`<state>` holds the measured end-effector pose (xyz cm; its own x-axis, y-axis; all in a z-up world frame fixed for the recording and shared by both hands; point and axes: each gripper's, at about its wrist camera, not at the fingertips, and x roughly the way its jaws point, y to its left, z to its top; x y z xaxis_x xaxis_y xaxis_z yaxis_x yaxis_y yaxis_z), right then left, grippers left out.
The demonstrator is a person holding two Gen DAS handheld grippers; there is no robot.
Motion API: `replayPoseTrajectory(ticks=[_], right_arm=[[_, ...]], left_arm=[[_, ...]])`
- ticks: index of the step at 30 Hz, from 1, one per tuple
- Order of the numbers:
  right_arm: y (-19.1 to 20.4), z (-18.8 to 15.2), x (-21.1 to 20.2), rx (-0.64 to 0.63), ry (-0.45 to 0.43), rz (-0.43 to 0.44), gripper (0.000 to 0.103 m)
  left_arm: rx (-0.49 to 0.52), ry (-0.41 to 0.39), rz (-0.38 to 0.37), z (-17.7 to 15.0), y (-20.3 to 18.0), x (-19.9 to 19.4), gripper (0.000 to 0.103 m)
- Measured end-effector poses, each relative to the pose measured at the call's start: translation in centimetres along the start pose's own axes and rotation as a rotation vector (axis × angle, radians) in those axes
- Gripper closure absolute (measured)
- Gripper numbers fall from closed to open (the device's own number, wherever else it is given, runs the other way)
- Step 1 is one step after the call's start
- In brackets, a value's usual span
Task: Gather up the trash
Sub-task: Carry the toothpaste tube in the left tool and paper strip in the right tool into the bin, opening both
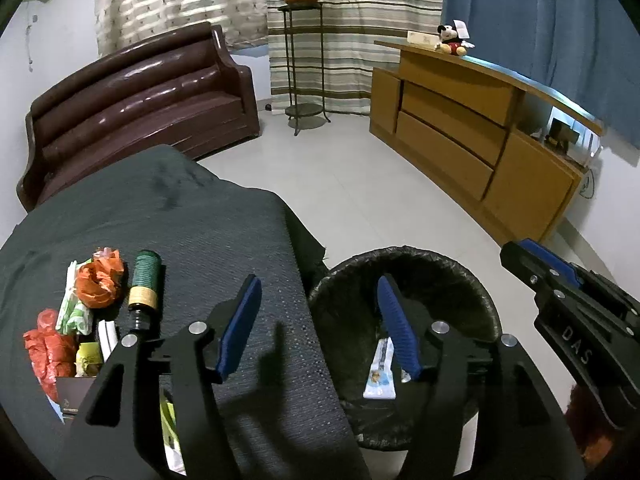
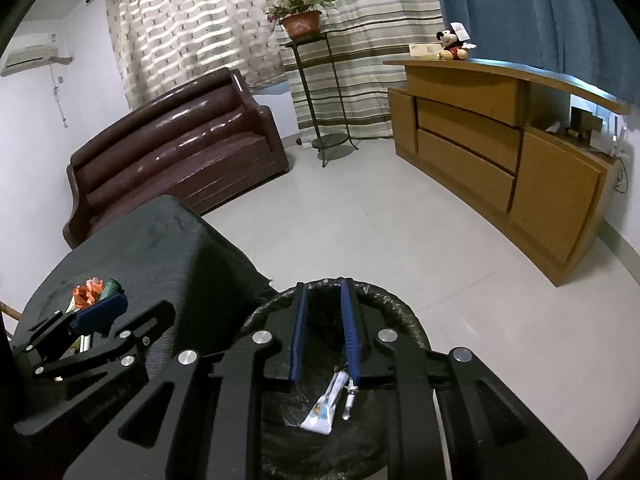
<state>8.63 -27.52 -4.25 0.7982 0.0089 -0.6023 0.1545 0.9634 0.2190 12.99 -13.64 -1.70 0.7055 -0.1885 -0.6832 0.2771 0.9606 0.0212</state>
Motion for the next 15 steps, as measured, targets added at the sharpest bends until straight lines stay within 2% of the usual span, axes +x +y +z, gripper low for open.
replayPoseTrajectory(ticks=[4,15], right_arm=[[0.4,-0.1,-0.7,-0.004,-0.010,-0.002,0.072],[2.9,-1.7,-2.9,-0.038,0.014,0.024,0.063]], left_arm=[[0.000,-0.004,0.006,-0.3,0.5,-0.7,0.039],[-0.043,0.009,0.052,-2.9,4.8,-5.0,0.037]])
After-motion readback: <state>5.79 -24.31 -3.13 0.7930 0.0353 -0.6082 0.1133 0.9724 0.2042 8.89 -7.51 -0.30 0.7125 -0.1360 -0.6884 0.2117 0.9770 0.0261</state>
